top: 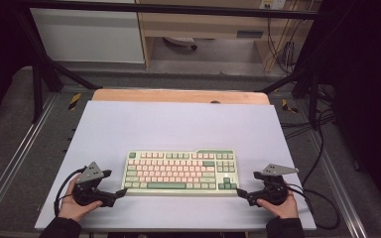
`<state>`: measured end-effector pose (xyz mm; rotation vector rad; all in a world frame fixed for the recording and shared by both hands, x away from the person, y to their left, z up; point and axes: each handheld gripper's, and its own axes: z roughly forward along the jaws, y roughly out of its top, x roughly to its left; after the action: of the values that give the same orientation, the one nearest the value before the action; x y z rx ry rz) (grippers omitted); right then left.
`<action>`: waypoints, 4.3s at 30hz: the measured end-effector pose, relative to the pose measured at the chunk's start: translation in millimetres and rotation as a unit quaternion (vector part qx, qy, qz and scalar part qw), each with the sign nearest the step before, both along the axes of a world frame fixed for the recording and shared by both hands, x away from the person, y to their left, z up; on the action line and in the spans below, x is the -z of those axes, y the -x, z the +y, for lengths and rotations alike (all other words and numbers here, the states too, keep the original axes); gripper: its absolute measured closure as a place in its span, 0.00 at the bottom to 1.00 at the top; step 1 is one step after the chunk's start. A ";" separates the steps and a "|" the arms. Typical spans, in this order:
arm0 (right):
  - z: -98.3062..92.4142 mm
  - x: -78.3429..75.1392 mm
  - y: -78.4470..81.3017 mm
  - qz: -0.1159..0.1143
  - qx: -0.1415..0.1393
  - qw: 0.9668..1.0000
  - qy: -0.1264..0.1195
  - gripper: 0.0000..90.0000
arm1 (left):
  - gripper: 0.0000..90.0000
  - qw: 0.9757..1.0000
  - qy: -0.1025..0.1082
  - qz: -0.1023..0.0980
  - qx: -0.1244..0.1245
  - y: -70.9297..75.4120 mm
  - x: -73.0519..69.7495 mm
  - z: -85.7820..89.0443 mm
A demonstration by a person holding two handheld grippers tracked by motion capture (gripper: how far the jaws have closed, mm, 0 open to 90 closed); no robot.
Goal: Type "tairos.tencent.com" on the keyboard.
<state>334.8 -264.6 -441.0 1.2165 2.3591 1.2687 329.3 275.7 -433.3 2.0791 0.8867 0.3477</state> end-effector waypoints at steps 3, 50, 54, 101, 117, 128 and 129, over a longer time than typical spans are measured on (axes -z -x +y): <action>0.2 0.3 0.0 -0.001 -0.001 1.000 0.000 0.01 | 0.09 1.000 0.001 -0.001 0.000 0.3 -0.8 -0.3; 0.6 -0.2 1.0 -0.003 0.001 1.000 0.003 0.01 | 0.60 1.000 0.011 -0.010 -0.011 -2.7 -20.7 -29.7; 0.6 -0.2 1.1 -0.003 0.001 1.000 0.003 0.01 | 0.64 1.000 0.011 -0.010 -0.013 -3.7 -22.3 -33.9; 0.6 0.0 0.7 -0.005 -0.002 1.000 0.003 0.01 | 1.00 1.000 0.017 0.000 0.020 -35.8 -26.9 -108.7; 0.9 0.2 0.6 -0.004 -0.003 1.000 0.004 0.01 | 0.99 1.000 0.001 0.007 0.014 -51.7 -12.8 -126.1; 1.3 1.1 0.6 -0.003 -0.004 1.000 0.007 0.01 | 0.99 1.000 -0.009 0.008 0.015 -54.5 -4.7 -128.8; 1.3 1.1 0.6 -0.003 -0.004 1.000 0.006 0.01 | 0.99 1.000 -0.009 0.007 0.015 -54.4 -4.6 -128.7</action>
<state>334.2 -263.3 -442.0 1.1985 2.3658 1.2563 383.7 146.9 -428.7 2.1106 0.8636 0.3270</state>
